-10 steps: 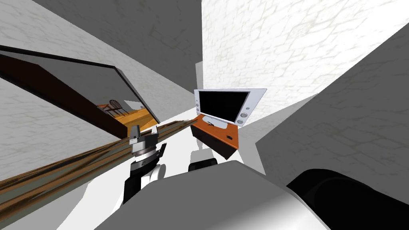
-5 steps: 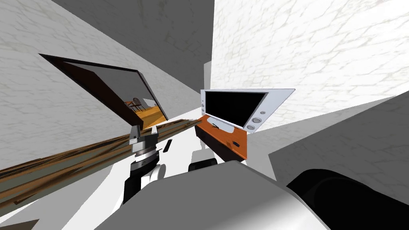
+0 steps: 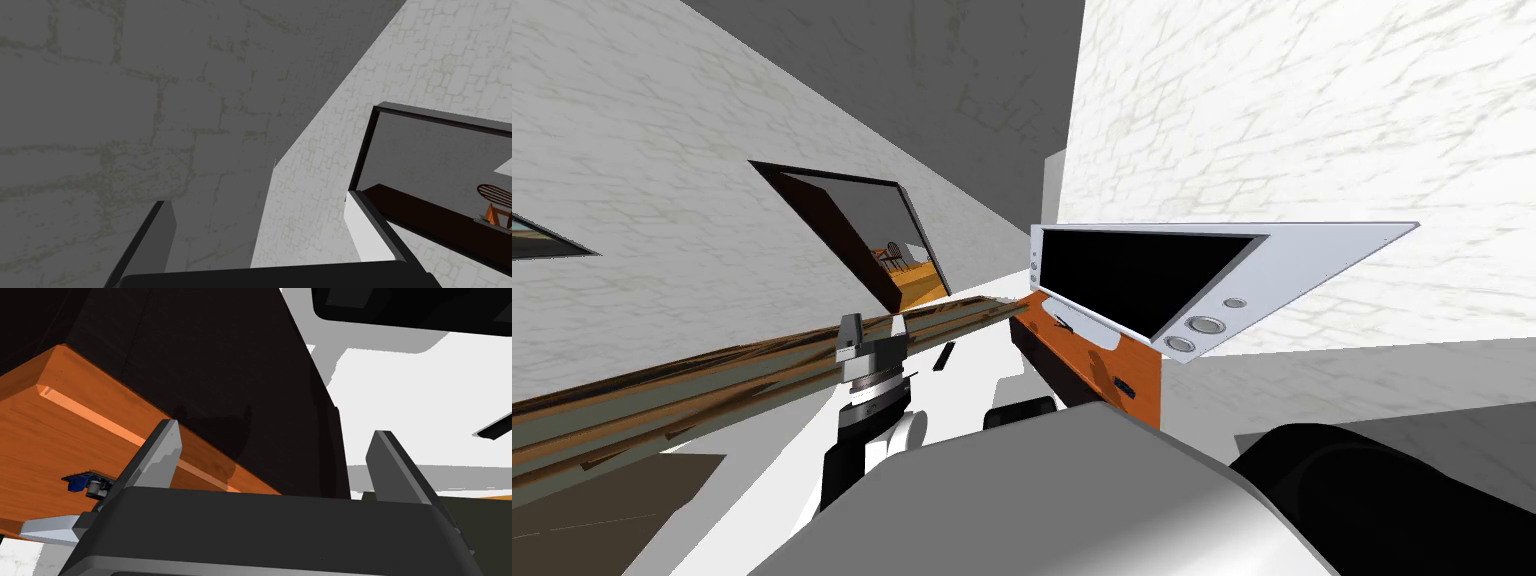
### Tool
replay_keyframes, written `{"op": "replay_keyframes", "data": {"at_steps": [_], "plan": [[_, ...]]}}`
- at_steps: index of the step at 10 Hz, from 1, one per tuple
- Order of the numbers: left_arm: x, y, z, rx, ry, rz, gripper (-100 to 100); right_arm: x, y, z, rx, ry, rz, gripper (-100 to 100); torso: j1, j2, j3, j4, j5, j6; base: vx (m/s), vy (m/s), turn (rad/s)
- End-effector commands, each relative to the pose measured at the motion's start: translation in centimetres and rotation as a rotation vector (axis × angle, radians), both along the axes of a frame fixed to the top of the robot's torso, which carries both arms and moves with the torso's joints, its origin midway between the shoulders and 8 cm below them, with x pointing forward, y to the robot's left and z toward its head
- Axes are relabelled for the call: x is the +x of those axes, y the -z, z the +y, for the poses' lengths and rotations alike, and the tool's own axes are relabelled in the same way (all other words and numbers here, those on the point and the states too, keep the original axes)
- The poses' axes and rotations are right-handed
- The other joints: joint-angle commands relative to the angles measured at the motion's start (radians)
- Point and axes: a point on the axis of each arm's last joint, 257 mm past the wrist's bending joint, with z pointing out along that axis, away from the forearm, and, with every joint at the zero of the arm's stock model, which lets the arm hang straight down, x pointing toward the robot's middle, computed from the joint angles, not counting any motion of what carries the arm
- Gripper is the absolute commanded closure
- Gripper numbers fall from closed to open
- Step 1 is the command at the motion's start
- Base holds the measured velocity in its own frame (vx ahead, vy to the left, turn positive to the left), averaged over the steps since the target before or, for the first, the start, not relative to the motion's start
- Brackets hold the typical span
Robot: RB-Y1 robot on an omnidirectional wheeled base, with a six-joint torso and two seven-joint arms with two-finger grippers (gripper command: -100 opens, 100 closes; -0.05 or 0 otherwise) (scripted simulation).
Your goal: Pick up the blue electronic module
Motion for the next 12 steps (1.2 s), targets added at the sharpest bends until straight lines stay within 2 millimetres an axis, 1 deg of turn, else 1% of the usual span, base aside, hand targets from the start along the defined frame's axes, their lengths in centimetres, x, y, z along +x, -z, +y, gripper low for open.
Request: {"op": "replay_keyframes", "data": {"at_steps": [1,2,3,4,5,6,7,8,9,11,12], "plan": [[0.0,0.0,0.0,0.000,0.000,0.000,0,-2.0,0.2,-1.4,-0.024,0.000,0.036,-100,0.000,0.000,0.000,0.000,0.000,0.000,0.084,-0.049,0.165],[0.0,0.0,0.0,0.000,0.000,0.000,0,-2.2,0.2,-1.6,-0.026,0.001,0.040,-100,0.001,0.001,0.000,0.000,0.000,0.001,0.035,-0.026,-0.011],[0.0,0.0,0.0,0.000,0.000,0.000,0,-4.2,0.3,-3.0,-0.056,-0.014,0.084,-100,0.003,0.004,0.002,0.001,0.000,0.002,0.062,-0.024,0.294],[0.0,0.0,0.0,0.000,0.000,0.000,0,-4.7,0.4,-3.3,-0.061,-0.010,0.093,-100,0.003,0.003,0.002,0.001,0.001,0.000,0.075,-0.054,0.165],[0.0,0.0,0.0,0.000,0.000,0.000,0,-4.7,0.4,-3.3,-0.061,-0.010,0.093,-100,0.002,0.002,0.001,0.000,0.000,0.002,0.035,-0.035,-0.011],[0.0,0.0,0.0,0.000,0.000,0.000,0,-6.5,0.4,-4.4,-0.085,-0.023,0.133,-100,0.003,0.004,0.002,0.001,0.000,0.002,0.068,-0.048,0.242],[0.0,0.0,0.0,0.000,0.000,0.000,0,-7.0,0.4,-4.8,-0.091,-0.019,0.143,-100,0.002,0.003,0.001,0.001,0.000,0.000,0.071,-0.053,0.207],[0.0,0.0,0.0,0.000,0.000,0.000,0,-7.0,0.4,-4.8,-0.091,-0.019,0.143,-100,0.002,0.002,0.001,0.000,0.000,0.001,0.033,-0.024,0.011],[0.0,0.0,0.0,0.000,0.000,0.000,0,-9.2,0.3,-6.0,-0.116,-0.027,0.189,-100,0.004,0.004,0.002,0.001,0.000,0.002,0.064,-0.028,0.251],[0.0,0.0,0.0,0.000,0.000,0.000,0,-12.6,0.0,-7.8,-0.149,-0.040,0.263,-100,0.002,-0.001,-0.001,0.000,0.000,0.000,0.155,-0.070,0.392],[0.0,0.0,0.0,0.000,0.000,0.000,0,-14.2,-0.1,-8.4,-0.161,-0.043,0.296,-100,0.000,-0.004,-0.002,-0.001,0.000,0.000,0.168,-0.129,0.324]]}}
